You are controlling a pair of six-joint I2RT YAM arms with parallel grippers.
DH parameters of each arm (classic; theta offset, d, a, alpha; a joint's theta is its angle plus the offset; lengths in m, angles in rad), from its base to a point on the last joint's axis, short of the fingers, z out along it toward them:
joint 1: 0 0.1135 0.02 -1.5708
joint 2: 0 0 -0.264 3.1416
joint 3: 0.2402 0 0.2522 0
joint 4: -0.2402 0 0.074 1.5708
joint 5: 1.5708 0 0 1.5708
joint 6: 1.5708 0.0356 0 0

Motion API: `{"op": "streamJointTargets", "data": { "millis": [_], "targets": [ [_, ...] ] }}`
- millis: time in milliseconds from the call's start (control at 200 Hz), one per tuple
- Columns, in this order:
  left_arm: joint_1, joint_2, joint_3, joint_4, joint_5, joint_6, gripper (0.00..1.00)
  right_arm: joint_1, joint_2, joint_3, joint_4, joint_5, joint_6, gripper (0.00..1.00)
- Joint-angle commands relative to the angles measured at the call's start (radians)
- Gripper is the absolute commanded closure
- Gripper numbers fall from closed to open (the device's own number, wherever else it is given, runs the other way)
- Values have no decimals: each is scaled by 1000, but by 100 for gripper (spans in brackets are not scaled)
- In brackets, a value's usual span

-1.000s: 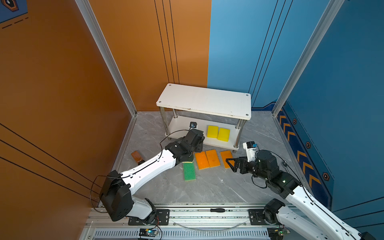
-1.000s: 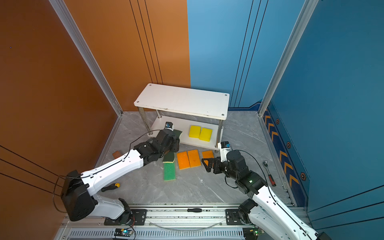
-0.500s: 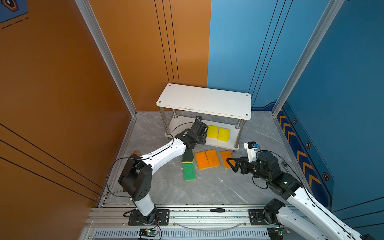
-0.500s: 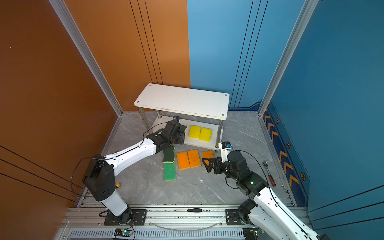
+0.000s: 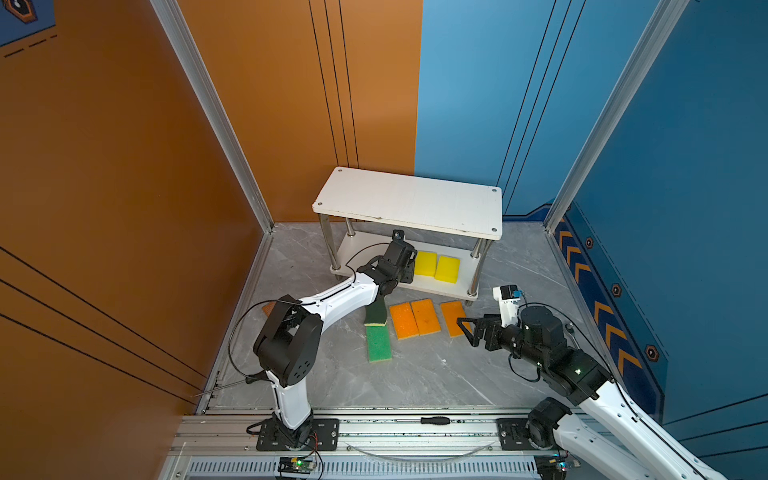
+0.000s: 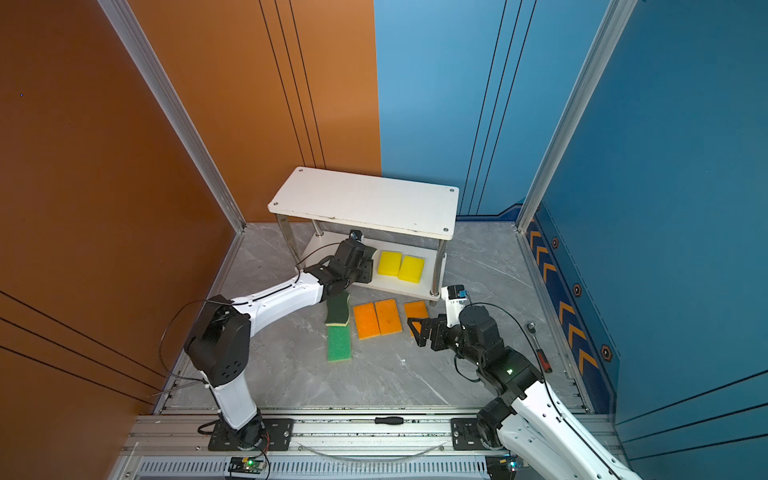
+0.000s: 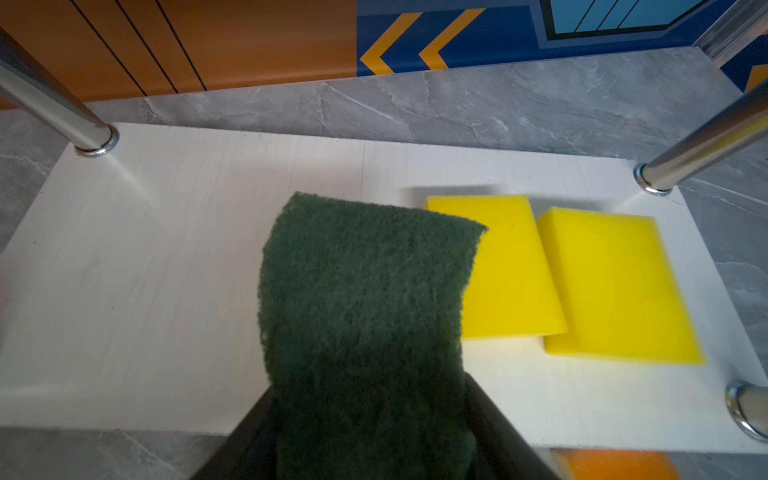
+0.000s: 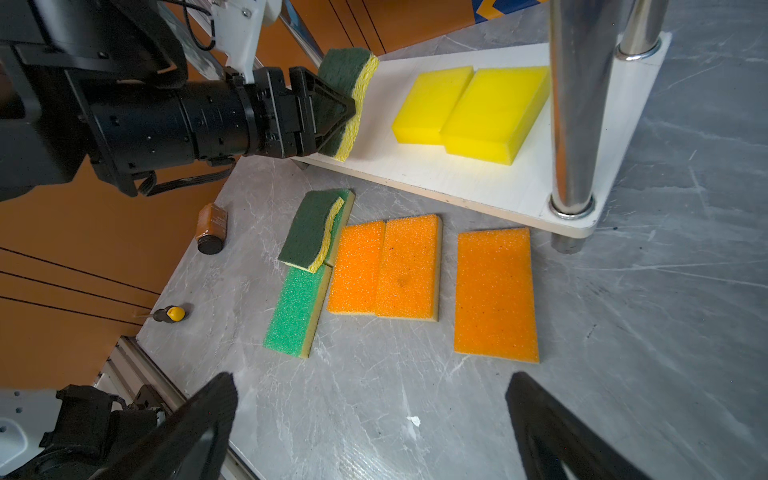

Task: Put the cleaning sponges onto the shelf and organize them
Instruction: 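Lift the green scrub sponge and carry it toward the lower shelf, then lower the green scrub sponge onto the shelf beside the yellow sponges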

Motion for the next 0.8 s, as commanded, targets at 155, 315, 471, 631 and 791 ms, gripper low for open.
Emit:
{"op": "streamJointTargets", "data": {
  "millis": [155,315,471,631,791],
  "targets": [
    [27,51,66,19,29,-5,38,5,-13,22,-27,32,-18,0],
    [31,75,89,19,34,-8,38,5,-13,20,-25,33,-15,0],
    [37,101,123,0,45,-8,37,5,-15,18,-25,35,-15,0],
    [39,121,145,-11,47,-15,37,5,-15,15,-21,32,-13,0],
    [43,138,163,-31,50,-20,37,5,-17,16,-22,32,-13,0]
  ]
}}
